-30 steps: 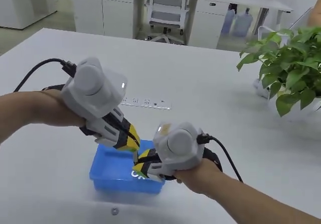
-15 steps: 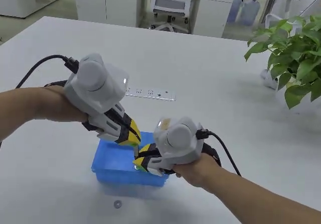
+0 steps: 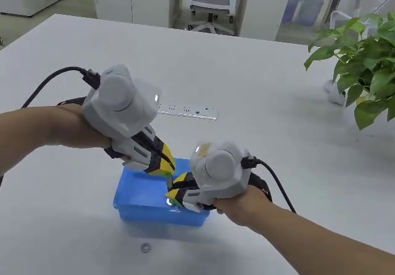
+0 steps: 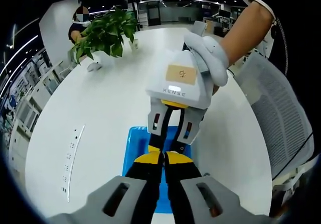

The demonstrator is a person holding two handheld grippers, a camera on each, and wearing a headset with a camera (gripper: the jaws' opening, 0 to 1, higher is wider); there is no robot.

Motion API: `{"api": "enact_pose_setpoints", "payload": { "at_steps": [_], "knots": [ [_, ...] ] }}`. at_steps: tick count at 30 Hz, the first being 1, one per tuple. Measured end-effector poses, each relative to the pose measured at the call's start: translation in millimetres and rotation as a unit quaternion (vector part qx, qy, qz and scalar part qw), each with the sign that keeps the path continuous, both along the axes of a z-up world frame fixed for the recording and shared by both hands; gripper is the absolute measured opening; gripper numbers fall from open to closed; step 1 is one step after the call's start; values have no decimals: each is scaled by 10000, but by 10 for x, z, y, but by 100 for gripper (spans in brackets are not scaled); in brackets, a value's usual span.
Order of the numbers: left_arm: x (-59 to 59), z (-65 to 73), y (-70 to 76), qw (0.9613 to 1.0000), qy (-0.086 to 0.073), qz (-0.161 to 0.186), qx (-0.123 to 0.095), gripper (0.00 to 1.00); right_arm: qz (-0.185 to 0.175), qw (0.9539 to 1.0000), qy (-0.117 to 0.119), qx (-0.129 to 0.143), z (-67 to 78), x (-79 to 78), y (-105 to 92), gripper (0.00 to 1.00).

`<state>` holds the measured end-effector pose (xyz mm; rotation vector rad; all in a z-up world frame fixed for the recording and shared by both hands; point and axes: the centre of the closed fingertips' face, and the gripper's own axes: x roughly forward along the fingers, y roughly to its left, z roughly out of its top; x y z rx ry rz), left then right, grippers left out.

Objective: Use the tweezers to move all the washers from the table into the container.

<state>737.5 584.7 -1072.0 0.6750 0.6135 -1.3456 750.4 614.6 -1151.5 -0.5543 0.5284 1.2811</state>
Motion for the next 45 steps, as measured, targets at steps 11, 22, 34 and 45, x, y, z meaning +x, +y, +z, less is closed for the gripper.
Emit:
{"api": "enact_pose_setpoints", "payload": {
  "at_steps": [11,22,34,45],
  "knots": [
    [-44,82,2,10000,-45,-18,-16,5,11,10000,-68,21,79,-30,1,11],
    [-115,202,20,9999,-97,-19,-41,5,48,9998,-176,52,205,-95,6,11],
    [-272,334,51,9998,-177,8,-5,5,158,9994,-298,77,342,-239,44,11],
    [-449,438,95,9998,-204,0,74,5,299,9988,-371,134,450,-417,119,11]
  ]
}}
